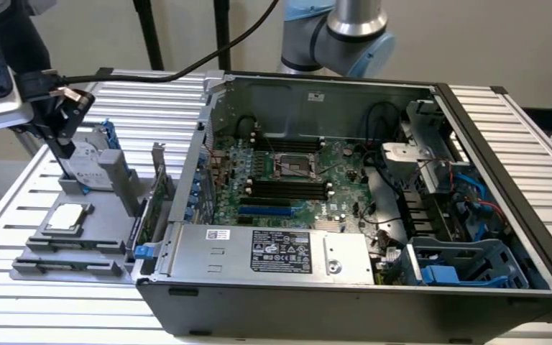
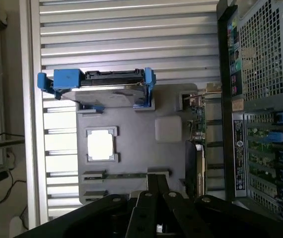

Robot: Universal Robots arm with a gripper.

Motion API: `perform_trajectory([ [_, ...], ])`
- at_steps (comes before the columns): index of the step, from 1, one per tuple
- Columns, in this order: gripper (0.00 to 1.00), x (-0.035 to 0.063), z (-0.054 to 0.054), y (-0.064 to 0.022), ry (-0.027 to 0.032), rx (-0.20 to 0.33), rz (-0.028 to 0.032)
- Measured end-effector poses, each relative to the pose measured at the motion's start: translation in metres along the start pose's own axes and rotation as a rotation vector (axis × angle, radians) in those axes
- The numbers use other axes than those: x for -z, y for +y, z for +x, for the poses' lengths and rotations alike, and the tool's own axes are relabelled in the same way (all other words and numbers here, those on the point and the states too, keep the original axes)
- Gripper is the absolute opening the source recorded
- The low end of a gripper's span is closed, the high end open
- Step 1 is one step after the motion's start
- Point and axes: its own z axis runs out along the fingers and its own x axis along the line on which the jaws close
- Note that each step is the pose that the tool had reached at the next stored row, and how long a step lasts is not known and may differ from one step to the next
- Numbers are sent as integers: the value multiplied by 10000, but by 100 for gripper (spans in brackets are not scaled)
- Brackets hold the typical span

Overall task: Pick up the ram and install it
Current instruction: 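Reach for the ram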

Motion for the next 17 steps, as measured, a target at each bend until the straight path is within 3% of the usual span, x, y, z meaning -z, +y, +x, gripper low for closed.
perform_trajectory([
  [7,11,-28,113,-112,13,-2,21],
  [17,11,-55,171,-316,74,-8,39],
])
